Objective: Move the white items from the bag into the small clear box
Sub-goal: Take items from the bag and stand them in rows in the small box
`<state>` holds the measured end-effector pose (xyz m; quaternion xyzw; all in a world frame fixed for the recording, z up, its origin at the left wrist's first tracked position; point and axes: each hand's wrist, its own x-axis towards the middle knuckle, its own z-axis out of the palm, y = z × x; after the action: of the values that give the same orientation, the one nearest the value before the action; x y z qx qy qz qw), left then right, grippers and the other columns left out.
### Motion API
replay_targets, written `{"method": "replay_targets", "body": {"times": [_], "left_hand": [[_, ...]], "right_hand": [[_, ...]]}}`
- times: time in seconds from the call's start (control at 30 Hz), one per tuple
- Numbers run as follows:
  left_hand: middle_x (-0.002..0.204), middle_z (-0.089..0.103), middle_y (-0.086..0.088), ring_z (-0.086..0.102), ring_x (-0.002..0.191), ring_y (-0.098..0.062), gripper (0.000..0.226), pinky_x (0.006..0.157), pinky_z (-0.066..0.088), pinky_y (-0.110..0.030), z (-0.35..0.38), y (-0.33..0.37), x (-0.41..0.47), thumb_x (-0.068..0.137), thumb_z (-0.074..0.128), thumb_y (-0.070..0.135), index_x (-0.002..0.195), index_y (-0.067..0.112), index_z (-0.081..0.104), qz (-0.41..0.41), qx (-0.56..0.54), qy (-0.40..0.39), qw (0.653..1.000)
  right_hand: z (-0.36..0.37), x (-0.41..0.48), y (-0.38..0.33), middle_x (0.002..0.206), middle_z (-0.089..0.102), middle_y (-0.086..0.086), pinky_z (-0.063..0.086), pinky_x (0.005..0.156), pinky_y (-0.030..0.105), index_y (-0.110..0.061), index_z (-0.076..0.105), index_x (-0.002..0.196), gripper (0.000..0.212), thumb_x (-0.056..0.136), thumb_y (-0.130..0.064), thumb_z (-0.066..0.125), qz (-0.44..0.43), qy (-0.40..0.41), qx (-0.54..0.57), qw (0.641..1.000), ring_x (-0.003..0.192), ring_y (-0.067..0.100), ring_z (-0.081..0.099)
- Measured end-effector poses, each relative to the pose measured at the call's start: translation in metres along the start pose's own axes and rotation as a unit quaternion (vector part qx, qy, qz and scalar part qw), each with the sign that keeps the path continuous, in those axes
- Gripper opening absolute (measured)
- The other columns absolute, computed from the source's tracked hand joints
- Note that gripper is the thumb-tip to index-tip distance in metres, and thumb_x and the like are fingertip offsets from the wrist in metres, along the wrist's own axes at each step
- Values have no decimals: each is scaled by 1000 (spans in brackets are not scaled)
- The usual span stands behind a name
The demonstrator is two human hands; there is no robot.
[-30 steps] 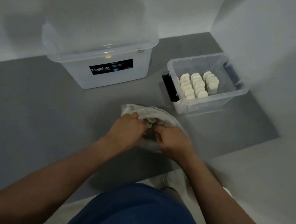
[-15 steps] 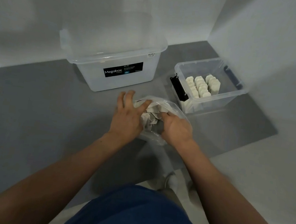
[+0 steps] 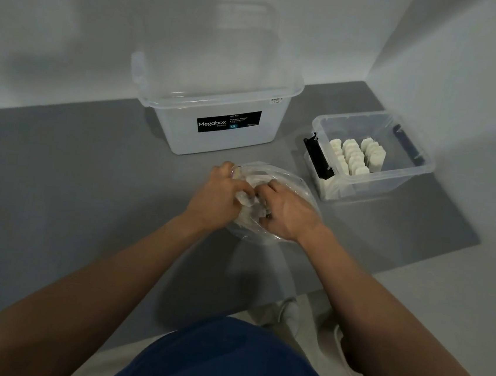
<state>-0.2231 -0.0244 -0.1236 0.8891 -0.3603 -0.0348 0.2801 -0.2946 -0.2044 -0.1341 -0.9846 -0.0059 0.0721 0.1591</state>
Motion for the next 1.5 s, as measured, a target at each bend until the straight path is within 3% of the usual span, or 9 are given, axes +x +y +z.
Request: {"method": "replay_targets", "body": {"times": [0.1,0.23,0.47,0.63,0.73,0.9,1.23,1.4,1.5], "left_hand": [[125,49,-12,47,113,-34,52,96,47,-43,2,1,-1,87,63,16,139,23,58,-42,28,-57,997],[142,41,-9,42,119,-29,63,93,50,-38,6,5,-2,87,60,7,146,21,44,-34,61,-35,997],[142,38,-10,36,126,-30,51,83,52,-39,4,9,0,86,60,6,134,20,58,-40,68,-11,997],[142,50,-12,39,126,-33,34,102,42,-48,5,10,-2,76,74,15,109,25,70,111,179,52,976],[144,52,-11,41,130,-34,19,109,28,-46,7,8,-2,79,76,28,97,25,76,180,224,39,957],[147,48,-12,41,133,-36,26,111,32,-49,16,0,5,84,70,33,108,27,77,127,263,-44,955],[132,60,-9,52,121,-34,13,97,46,-49,20,-2,14,86,76,30,98,26,81,114,133,3,984],[126,60,-7,51,118,-29,16,103,43,-40,16,-7,14,90,74,29,101,19,79,30,-30,32,999],[123,62,-3,55,118,-22,13,103,38,-28,6,-2,14,91,73,26,100,18,78,2,-106,46,993]], "right_hand": [[6,-2,2,139,48,6,52,94,44,-21,49,137,62,81,-23,75,-30,-18,12,999,120,31,57],[14,-2,-4,164,20,14,32,120,43,-32,40,153,63,94,-32,62,-74,-41,-49,995,152,33,20],[1,-9,5,158,38,8,47,108,43,-22,59,137,53,86,-15,71,-7,-24,8,1000,134,31,52],[4,-19,7,114,62,6,56,81,43,-11,72,108,28,81,-8,72,-24,60,32,997,90,29,66],[9,-27,6,108,65,6,56,80,42,-13,76,101,21,81,-10,73,-26,84,9,996,92,31,67],[13,-34,-2,125,59,6,55,86,42,-17,69,123,44,81,-17,77,-46,44,-16,998,109,28,61],[27,-41,-7,92,67,5,55,66,36,-15,76,90,11,82,-22,76,-66,158,-79,982,81,31,65],[9,-46,-8,93,74,-1,57,73,34,-20,72,106,20,89,-25,63,83,184,77,976,84,22,70],[-8,-51,-10,90,72,-10,54,79,20,-26,71,117,28,90,-22,65,124,201,206,950,81,7,68]]}}
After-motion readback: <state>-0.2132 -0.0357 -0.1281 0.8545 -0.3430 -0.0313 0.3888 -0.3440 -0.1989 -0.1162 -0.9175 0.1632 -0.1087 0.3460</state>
